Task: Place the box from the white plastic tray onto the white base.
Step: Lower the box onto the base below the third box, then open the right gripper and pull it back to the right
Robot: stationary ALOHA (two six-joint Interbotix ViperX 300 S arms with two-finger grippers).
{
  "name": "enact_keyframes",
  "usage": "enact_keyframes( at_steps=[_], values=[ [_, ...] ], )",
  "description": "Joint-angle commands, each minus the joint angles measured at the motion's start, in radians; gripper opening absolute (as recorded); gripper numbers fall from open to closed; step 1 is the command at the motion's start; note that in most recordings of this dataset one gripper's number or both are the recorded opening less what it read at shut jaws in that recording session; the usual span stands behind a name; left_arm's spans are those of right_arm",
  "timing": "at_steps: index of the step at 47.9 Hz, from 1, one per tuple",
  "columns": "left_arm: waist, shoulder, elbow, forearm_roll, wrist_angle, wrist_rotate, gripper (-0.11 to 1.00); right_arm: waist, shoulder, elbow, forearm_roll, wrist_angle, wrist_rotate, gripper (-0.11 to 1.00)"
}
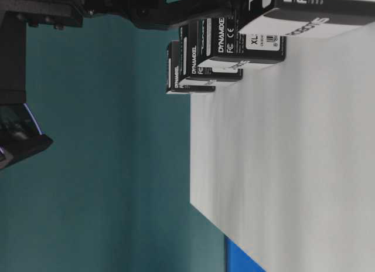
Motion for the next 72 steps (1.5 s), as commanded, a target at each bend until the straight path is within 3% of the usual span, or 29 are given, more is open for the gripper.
enact_keyframes(
  at_steps=[1, 5, 8, 37, 48, 57, 66, 72],
  values=[
    [-0.003, 0.005, -0.018, 0.003, -0.005, -0.002, -0.05, -0.005, 0.009, 0.006, -0.011, -0.005, -0.002, 0.76],
    [-0.002, 0.005, -0.018, 0.003, -0.005, -0.002, -0.05, 0.002, 0.009, 0.006, -0.041, -0.005, 0.0, 0.94],
    [-0.003, 0.006, -0.017, 0.003, -0.003, -0.003, -0.05, 0.006, 0.008, 0.005, -0.06, -0.003, 0.002, 0.99],
    [-0.003, 0.005, 0.0, 0.003, -0.003, -0.003, -0.05, 0.018, -0.069, -0.069, -0.069, -0.008, 0.008, 0.98],
    [-0.003, 0.002, 0.0, 0.003, -0.003, -0.08, -0.05, 0.021, -0.183, -0.109, -0.069, -0.003, 0.012, 0.97],
    [-0.003, 0.003, 0.002, 0.003, -0.003, -0.127, -0.05, 0.02, -0.278, -0.08, -0.077, -0.012, 0.006, 0.97],
    [-0.003, 0.002, 0.003, 0.006, -0.003, -0.117, -0.05, 0.015, -0.385, -0.005, -0.103, -0.044, 0.008, 0.97],
    [0.0, 0.002, 0.006, 0.011, -0.011, -0.098, -0.05, 0.006, -0.466, 0.089, -0.123, -0.132, 0.008, 0.97]
  ],
)
